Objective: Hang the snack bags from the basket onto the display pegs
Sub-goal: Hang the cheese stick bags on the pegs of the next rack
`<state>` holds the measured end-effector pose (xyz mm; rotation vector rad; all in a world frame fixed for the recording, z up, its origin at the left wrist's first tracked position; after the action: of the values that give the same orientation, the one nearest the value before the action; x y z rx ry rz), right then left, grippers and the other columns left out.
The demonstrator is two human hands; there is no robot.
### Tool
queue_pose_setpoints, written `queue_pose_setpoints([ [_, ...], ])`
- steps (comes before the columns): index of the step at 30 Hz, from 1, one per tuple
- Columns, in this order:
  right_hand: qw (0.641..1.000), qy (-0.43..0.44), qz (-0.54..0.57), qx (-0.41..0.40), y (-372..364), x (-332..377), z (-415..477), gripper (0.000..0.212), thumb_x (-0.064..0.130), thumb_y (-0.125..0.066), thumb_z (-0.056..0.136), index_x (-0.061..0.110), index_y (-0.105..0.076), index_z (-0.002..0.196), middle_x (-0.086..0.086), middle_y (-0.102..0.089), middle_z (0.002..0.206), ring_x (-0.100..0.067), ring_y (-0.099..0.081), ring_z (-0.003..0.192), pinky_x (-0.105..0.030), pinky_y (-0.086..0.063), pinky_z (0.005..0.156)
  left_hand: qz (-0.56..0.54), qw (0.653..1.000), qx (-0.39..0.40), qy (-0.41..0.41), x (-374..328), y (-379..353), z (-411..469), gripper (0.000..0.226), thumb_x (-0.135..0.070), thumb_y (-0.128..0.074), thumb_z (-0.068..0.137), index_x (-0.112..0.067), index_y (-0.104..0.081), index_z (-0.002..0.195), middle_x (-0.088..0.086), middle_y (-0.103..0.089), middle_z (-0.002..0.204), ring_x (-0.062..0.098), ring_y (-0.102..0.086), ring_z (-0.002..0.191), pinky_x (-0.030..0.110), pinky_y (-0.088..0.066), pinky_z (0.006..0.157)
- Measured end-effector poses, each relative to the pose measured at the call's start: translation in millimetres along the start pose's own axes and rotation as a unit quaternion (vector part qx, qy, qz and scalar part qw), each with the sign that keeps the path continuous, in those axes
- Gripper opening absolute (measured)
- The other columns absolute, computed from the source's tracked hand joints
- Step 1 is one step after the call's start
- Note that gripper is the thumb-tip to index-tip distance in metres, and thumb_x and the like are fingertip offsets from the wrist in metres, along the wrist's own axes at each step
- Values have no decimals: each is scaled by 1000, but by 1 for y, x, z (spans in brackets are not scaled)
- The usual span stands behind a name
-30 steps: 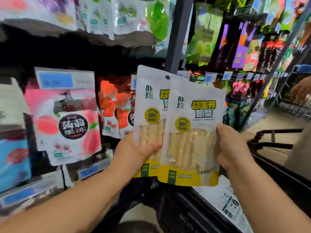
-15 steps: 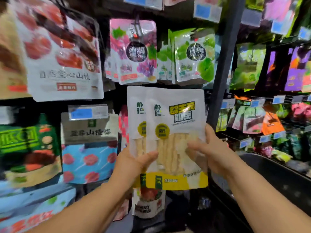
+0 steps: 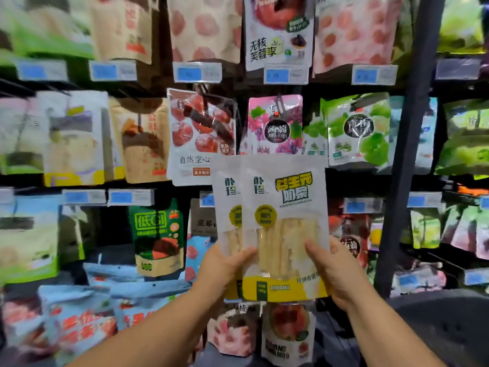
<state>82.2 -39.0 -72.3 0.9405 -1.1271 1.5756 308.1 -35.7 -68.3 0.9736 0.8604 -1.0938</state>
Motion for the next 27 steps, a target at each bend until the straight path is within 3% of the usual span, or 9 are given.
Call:
queue_pose_setpoints([
  [4,998,-15,-2,67,-36,-6,0,39,23,-66,81,15,-61,118,-9,-75,106,-26,-73,96,-34,-59,75,40,999,-31,-5,-4,33,-14,53,-56,-74,65,-23,-69,106,-8,-73,96,10,-68,94,18,-49,78],
  [7,992,-40,-50,111,-55,-25,6,67,10,-85,67,18,-56,126,-6,-75,106,-22,-73,95,-32,-57,77,40,998,-54,17,11,57,-13,37,-48,-77,67,-34,-65,99,-16,-70,92,7,-66,91,12,-48,72],
  [10,986,-56,-112,110,-67,-44,18,76,18,-87,50,22,-59,121,-3,-76,104,-23,-73,96,-43,-57,90,12,997,-72,39,33,73,-15,58,-57,-75,49,-30,-69,100,-17,-75,86,4,-70,87,13,-49,70],
  [14,983,-59,-127,122,-99,-73,32,82,28,-89,44,17,-64,121,-4,-76,105,-26,-72,101,-50,-51,100,31,993,-89,72,53,107,-22,26,-35,-81,76,-36,-59,90,-25,-64,72,-13,-56,69,1,-40,56],
  [17,982,-60,-131,125,-136,-101,37,90,33,-93,30,12,-69,114,-6,-77,97,-25,-73,92,-44,-54,91,81,986,-104,105,73,157,-32,35,-60,-72,69,-39,-53,91,-23,-57,83,-7,-53,75,2,-37,55],
  [19,978,-69,-137,139,-164,-116,39,80,29,-92,33,13,-70,109,-3,-78,92,-20,-73,87,-41,-55,85,90,983,-120,109,81,191,-40,37,-55,-75,69,-34,-59,93,-19,-64,81,-3,-60,76,2,-41,61],
  [22,972,-65,-152,165,-201,-137,48,84,37,-86,40,15,-66,119,-2,-77,101,-23,-72,98,-47,-53,95,91,972,-163,140,101,246,-51,19,-26,-80,81,-29,-63,89,-22,-68,71,-8,-63,71,3,-45,66],
  [25,968,-69,-171,171,-231,-156,52,62,35,-84,54,20,-67,111,2,-76,96,-23,-71,96,-49,-53,94,114,966,-174,156,109,284,-62,44,-56,-73,59,-32,-63,94,-23,-65,84,-8,-59,80,1,-40,63],
  [27,970,-93,-145,170,-246,-175,54,59,31,-85,56,18,-68,111,-1,-76,101,-26,-71,100,-52,-52,96,81,956,-215,183,125,310,-74,53,-57,-75,54,-26,-68,96,-14,-71,84,4,-66,82,11,-46,65],
])
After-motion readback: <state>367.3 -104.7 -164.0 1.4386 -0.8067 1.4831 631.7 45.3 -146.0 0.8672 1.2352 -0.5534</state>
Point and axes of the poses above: each hand's wrist, its own z-axis towards the middle knuckle, its own y-axis out of the back of the hand, x = y × z, the point moved 10 cm from there along z, towards the middle knuckle
